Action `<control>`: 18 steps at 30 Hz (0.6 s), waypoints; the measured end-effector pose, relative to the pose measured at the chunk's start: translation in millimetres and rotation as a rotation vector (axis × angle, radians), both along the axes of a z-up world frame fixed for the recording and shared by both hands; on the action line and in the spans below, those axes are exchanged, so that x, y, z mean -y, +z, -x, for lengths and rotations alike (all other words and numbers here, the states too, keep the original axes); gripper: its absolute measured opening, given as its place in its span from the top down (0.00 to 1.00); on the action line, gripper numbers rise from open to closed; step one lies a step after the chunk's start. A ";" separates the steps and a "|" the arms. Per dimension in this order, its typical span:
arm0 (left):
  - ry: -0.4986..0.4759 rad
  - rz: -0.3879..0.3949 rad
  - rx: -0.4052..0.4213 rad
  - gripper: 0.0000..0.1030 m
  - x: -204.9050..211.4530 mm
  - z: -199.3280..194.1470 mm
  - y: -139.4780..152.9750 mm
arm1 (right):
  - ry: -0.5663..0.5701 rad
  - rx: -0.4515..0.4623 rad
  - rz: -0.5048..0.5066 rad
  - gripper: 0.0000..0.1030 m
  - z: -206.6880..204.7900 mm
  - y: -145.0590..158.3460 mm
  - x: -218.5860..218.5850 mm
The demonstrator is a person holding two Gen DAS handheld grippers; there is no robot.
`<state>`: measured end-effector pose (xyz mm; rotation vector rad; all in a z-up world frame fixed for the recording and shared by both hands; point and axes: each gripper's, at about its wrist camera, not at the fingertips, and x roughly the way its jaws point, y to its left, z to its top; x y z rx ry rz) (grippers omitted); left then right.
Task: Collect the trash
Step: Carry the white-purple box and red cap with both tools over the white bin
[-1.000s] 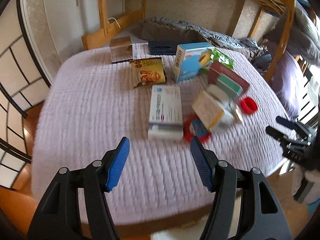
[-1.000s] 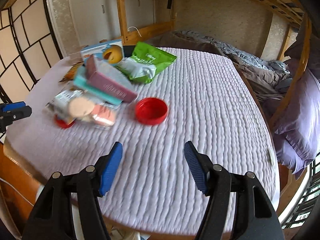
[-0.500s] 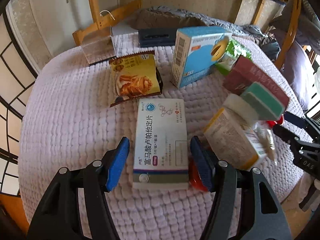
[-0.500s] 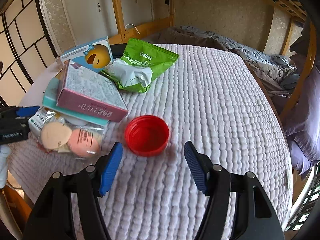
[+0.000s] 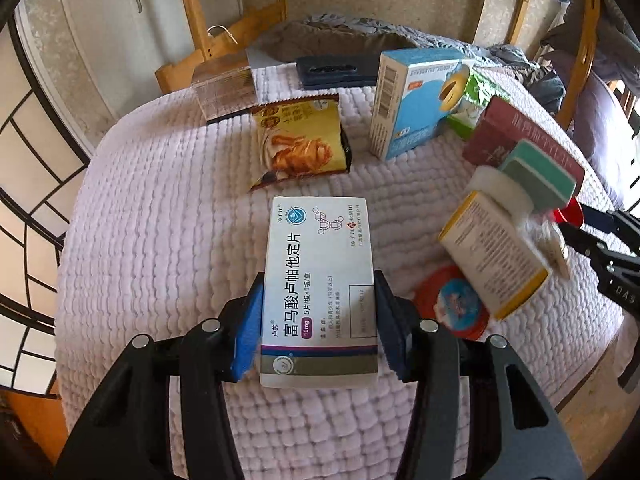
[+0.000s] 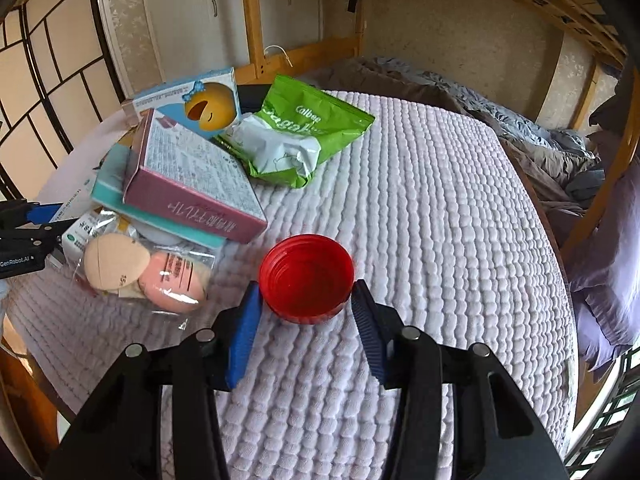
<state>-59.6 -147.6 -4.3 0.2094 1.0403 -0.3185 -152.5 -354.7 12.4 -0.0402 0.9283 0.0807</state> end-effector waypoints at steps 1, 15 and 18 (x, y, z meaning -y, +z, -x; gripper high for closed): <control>-0.001 -0.009 -0.005 0.49 0.2 -0.1 -2.8 | 0.002 -0.003 0.003 0.55 -0.4 -1.3 -1.1; -0.006 0.007 0.016 0.49 0.1 20.0 9.2 | 0.016 0.004 0.003 0.56 19.0 8.1 -7.6; -0.007 0.016 0.011 0.49 -0.7 29.6 13.5 | 0.029 0.004 0.006 0.56 29.0 12.3 -12.0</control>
